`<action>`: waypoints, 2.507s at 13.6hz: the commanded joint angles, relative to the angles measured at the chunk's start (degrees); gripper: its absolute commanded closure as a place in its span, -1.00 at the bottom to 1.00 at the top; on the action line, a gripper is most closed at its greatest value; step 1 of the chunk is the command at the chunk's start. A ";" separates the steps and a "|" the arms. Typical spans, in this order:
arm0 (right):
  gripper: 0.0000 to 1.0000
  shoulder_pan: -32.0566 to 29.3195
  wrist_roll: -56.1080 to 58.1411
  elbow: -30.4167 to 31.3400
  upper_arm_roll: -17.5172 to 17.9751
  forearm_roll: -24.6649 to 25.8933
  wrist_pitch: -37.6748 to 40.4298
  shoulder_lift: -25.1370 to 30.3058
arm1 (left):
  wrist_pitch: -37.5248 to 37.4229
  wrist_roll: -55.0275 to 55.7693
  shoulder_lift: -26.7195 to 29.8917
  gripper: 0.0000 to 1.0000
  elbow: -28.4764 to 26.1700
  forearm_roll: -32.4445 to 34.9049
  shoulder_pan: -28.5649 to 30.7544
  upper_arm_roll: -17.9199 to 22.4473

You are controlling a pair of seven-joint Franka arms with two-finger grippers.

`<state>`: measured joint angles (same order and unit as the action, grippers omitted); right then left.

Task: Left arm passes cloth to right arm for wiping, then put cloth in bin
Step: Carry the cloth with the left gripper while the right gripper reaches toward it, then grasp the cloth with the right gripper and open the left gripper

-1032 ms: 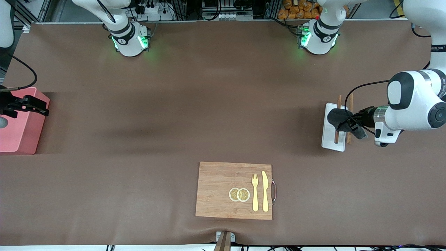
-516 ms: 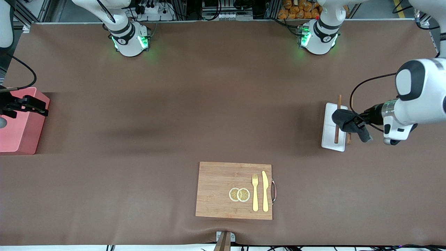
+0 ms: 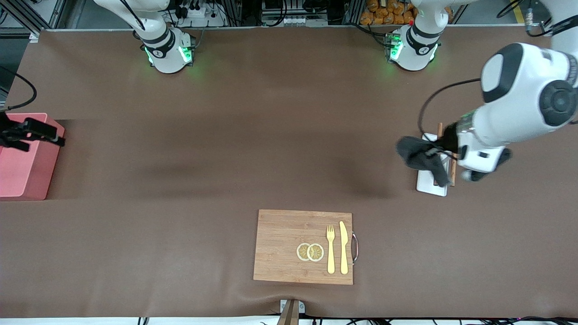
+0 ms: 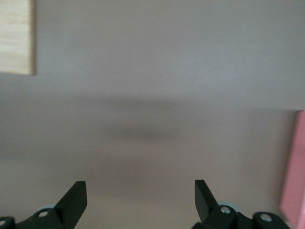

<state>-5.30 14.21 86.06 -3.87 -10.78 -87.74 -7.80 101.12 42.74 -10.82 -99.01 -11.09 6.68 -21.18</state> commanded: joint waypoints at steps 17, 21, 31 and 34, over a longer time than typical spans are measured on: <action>-1.00 15.91 -83.70 7.72 0.80 -33.96 -0.31 -3.89 | 38.08 37.41 -16.87 1.00 17.53 -13.70 -30.58 -2.99; -1.00 21.12 -90.05 7.72 0.80 -34.48 -6.48 -5.65 | 43.10 44.17 -17.04 1.00 17.27 -9.85 -33.84 -2.82; 0.14 27.00 -93.83 7.63 0.80 -37.92 -14.74 -6.53 | 43.11 46.91 -17.22 1.00 17.27 -7.90 -33.84 -2.82; 1.00 27.01 -92.61 7.63 0.71 -37.30 -14.57 -6.97 | 43.10 47.00 -17.13 1.00 17.18 -7.90 -33.67 -2.82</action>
<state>21.57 -78.44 93.79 -2.70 -47.66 -102.24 -14.28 143.59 87.98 -27.40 -82.78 -20.34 -26.70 -24.10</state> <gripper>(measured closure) 0.621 0.978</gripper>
